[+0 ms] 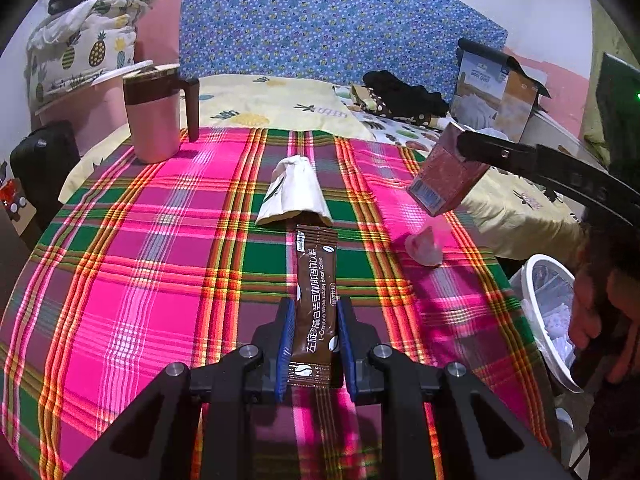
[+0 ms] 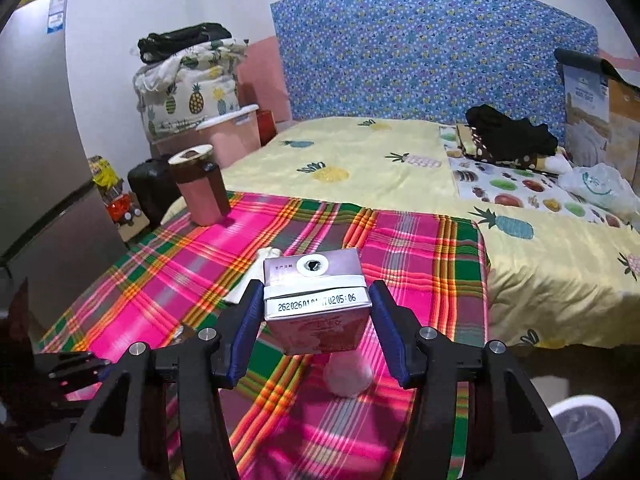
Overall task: Collect trash
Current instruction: 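Carry the snack wrapper and milk carton with both tools over the white bin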
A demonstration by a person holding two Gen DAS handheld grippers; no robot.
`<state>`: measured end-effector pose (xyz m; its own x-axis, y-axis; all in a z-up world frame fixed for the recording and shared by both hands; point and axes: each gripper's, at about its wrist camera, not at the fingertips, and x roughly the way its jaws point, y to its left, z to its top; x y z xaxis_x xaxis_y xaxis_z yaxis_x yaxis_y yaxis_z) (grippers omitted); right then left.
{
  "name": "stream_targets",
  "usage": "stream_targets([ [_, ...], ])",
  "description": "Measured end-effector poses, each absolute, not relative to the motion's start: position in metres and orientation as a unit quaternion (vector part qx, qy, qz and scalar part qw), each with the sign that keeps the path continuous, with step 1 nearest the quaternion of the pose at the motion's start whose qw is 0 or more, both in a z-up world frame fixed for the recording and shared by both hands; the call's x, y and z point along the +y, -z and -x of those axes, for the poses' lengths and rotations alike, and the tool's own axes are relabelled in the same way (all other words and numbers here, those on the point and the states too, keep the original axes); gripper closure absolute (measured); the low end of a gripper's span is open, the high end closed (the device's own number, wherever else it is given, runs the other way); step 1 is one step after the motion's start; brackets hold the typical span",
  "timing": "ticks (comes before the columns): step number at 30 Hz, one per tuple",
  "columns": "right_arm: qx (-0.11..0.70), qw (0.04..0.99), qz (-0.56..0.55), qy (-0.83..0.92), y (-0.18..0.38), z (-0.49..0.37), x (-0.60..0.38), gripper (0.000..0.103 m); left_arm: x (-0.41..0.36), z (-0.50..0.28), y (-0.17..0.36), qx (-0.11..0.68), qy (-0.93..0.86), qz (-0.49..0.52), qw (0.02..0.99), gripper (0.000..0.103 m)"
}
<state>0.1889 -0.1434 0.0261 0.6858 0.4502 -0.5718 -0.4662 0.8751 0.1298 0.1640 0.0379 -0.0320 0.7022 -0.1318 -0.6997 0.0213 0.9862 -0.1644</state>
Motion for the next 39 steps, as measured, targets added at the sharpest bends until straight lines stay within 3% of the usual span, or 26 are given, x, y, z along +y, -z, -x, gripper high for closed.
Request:
stream_targets([
  [39, 0.319, 0.930, -0.044, -0.175, -0.019, -0.087, -0.224, 0.048, -0.055, -0.102, 0.008, 0.373, 0.140, 0.032, 0.917, 0.081],
])
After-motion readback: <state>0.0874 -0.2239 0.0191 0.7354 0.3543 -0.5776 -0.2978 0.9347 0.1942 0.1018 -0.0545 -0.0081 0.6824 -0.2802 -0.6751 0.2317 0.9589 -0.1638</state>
